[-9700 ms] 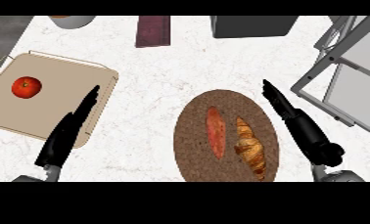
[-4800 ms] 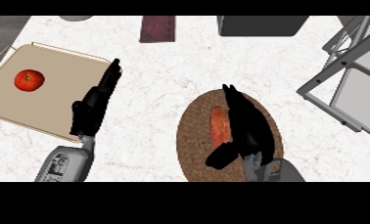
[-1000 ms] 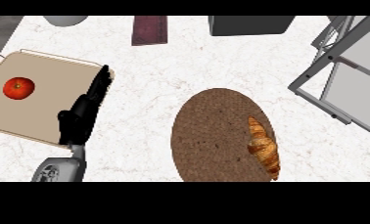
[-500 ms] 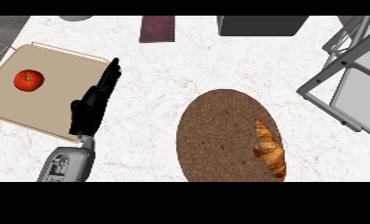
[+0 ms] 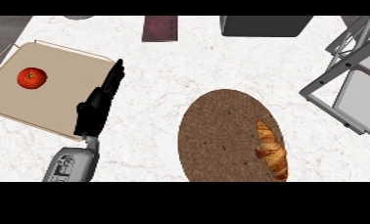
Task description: Pick the sweet potato from the placemat and place it in the tiered shelf
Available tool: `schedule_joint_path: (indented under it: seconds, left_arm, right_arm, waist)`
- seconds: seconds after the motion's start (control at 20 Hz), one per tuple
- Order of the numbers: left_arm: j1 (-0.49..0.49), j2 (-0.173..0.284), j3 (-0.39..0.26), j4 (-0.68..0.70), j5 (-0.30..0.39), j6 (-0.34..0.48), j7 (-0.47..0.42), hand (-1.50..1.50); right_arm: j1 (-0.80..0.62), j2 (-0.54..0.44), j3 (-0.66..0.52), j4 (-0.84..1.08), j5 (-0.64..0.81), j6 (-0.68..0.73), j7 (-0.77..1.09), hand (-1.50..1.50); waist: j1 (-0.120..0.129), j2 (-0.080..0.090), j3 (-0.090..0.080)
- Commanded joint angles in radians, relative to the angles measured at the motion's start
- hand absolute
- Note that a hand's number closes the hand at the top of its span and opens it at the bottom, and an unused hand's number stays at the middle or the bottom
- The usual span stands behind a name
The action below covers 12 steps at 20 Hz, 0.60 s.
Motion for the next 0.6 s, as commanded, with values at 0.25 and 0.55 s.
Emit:
schedule_joint_path:
  seconds: [0.25,0.55]
  left_arm:
    - [0.005,0.028,0.030,-0.030,0.030,-0.043,0.013,0.00]
    - [0.006,0.005,0.018,-0.006,0.009,-0.025,-0.013,0.00]
  right_arm:
    - [-0.190,0.094,0.209,-0.062,0.167,-0.208,-0.044,1.50]
    - [-0.328,0.186,0.336,-0.073,0.234,-0.294,-0.066,1.50]
  waist:
    - [0.005,-0.001,0.000]
    - [0.005,0.000,-0.001]
